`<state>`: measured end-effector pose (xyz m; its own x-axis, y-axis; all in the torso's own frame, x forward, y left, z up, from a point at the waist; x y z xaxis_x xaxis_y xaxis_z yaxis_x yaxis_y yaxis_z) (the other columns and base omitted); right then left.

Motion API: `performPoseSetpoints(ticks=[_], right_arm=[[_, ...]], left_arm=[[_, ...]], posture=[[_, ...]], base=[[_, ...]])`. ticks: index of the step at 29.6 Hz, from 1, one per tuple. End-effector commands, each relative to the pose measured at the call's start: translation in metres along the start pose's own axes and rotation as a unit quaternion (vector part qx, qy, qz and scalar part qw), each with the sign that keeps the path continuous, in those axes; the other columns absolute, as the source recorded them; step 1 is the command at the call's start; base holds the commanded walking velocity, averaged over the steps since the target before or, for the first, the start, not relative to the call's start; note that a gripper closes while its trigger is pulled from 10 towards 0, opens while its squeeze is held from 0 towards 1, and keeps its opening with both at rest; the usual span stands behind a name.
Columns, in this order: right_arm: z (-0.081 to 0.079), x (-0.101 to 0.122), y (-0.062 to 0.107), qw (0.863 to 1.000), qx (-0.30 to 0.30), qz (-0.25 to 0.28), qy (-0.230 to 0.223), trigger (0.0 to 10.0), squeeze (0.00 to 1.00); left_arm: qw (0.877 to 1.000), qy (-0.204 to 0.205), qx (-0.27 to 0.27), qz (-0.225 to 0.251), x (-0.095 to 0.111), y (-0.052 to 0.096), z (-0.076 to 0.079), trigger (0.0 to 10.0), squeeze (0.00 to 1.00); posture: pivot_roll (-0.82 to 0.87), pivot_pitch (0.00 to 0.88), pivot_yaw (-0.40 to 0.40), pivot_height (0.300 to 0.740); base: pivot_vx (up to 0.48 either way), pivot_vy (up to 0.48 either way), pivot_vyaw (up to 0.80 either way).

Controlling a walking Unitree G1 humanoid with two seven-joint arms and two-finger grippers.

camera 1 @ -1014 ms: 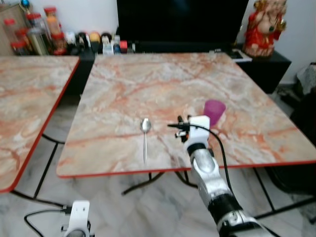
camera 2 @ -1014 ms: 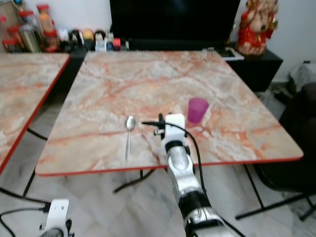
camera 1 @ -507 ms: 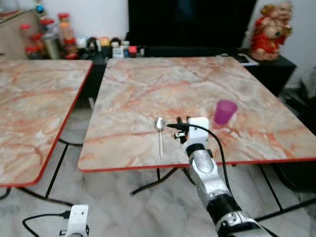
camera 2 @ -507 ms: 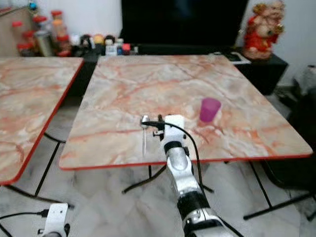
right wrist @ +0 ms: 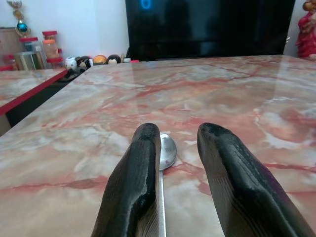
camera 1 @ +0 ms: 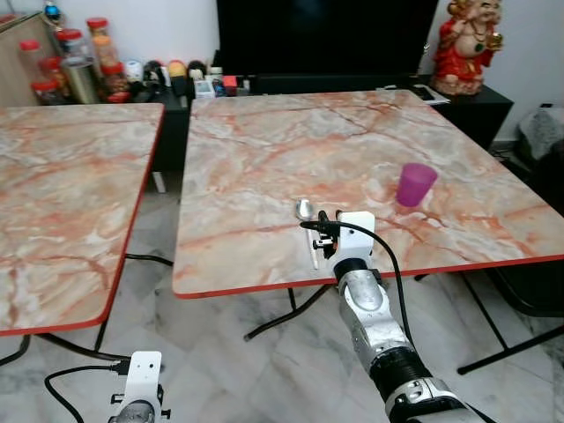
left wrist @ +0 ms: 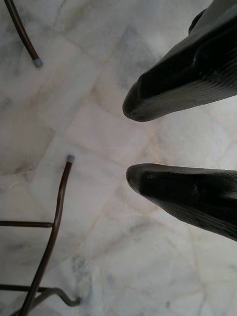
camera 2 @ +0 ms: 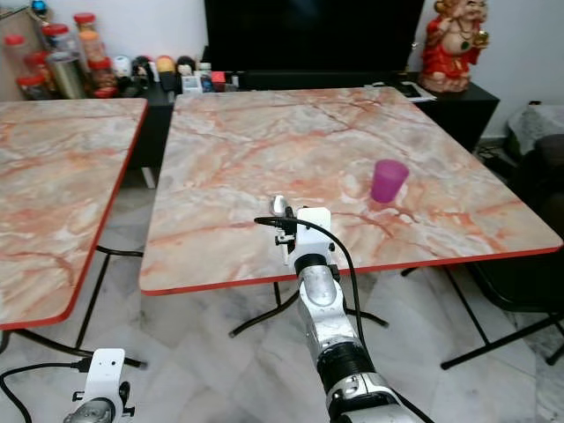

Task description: Setting the table

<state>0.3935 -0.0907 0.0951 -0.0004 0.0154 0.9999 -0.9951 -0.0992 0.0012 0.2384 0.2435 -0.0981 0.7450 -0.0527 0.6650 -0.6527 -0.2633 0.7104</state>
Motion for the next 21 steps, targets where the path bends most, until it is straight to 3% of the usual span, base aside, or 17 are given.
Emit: performPoseSetpoints(ticks=[1, 4, 9, 21], right_arm=[[0.0070, 0.0051, -0.0021, 1.000, -0.008, 0.007, 0.003, 10.0, 0.00], [0.0082, 0.0072, -0.0023, 1.000, -0.011, 0.013, 0.019, 10.0, 0.00], [0.0080, 0.0095, -0.0020, 1.000, -0.011, 0.020, 0.011, 10.0, 0.00], [0.0060, 0.0052, -0.0016, 1.000, -0.008, 0.009, 0.008, 10.0, 0.00]], left_arm=[[1.000, -0.004, -0.006, 0.005, 0.0032, -0.0004, 0.0046, 10.0, 0.00], [1.000, -0.003, -0.005, 0.005, 0.0038, -0.0005, 0.0041, 10.0, 0.00], [1.000, -0.004, -0.006, 0.004, 0.0034, -0.0006, 0.0038, 10.0, 0.00], [1.000, -0.007, -0.003, 0.001, 0.0018, -0.0004, 0.0013, 10.0, 0.00]], posture=[[-0.04, 0.006, -0.002, 0.736], [-0.04, 0.007, -0.001, 0.736], [-0.04, 0.009, 0.000, 0.736], [-0.04, 0.012, 0.005, 0.736]], base=[[0.446, 0.000, 0.00], [0.466, 0.000, 0.00], [0.469, 0.000, 0.32], [0.467, 0.000, 0.00]])
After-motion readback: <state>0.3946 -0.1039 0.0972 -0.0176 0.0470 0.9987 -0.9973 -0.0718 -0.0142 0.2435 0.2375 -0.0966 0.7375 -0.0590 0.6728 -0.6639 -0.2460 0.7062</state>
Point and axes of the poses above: a point about 5 cm out from each wrist's last joint towards the gripper, its own y axis pointing back from the gripper into the wrist, its own x axis along the axis of the wrist's last joint, z = x × y, the point moved 5 cm from there along -y, pointing out of the wrist towards the gripper, and after that the axes turned 1 degree about y, right-handed, at the moved point
